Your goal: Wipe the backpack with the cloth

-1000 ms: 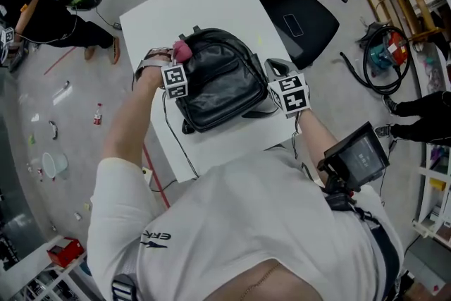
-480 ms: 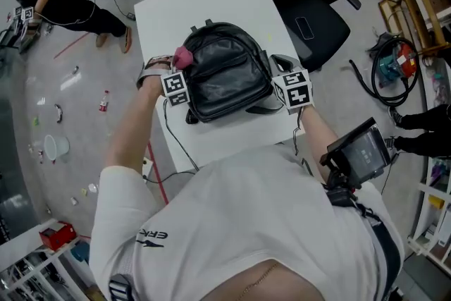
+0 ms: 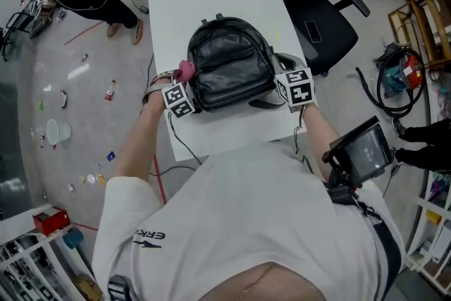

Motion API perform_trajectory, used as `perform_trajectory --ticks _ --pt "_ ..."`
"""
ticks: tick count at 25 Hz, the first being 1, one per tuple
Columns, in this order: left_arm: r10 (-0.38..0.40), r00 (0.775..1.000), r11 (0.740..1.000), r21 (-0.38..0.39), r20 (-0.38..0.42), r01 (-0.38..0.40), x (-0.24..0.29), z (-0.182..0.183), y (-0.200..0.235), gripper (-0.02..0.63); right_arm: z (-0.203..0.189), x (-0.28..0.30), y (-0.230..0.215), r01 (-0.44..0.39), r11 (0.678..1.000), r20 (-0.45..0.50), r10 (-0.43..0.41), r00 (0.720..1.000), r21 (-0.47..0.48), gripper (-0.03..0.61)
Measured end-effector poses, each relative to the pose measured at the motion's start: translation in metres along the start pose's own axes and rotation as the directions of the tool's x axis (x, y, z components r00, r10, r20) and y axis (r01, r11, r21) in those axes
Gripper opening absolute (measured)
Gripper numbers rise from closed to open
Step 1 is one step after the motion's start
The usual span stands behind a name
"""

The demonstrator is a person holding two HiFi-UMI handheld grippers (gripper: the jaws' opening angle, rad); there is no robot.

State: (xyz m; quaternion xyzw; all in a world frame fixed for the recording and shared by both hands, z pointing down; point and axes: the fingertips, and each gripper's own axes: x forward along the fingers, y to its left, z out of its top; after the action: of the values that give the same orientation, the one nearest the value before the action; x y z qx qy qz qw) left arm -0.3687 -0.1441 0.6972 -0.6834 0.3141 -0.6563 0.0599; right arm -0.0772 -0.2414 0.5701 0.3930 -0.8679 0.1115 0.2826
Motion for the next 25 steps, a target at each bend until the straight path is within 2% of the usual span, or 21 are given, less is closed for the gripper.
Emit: perform_trajectory --ticks 5,12,20,25 --pt "-0.013 0.999 0.996 -0.085 0.036 0.016 -0.016 -0.001 -0.024 0.092 -0.003 0.000 0.005 -0.017 1.000 0.000 0.017 1.000 -0.005 0.005" --pt "-0.054 0.995 0.994 -0.093 0.088 0.062 -0.043 0.009 -0.063 0.092 -0.006 0.000 0.011 -0.039 0.999 0.001 0.039 0.999 -0.007 0.005" --pt "-0.136 0.971 0.989 -0.036 0.195 0.145 -0.070 0.020 -0.092 0.092 -0.008 -0.001 0.016 -0.054 0.999 0.002 0.054 0.999 -0.009 0.005" --pt "-0.137 0.970 0.990 -0.015 0.199 0.143 -0.070 0.017 -0.087 0.092 -0.006 -0.002 0.016 -0.053 0.999 0.004 0.053 0.999 -0.011 0.005"
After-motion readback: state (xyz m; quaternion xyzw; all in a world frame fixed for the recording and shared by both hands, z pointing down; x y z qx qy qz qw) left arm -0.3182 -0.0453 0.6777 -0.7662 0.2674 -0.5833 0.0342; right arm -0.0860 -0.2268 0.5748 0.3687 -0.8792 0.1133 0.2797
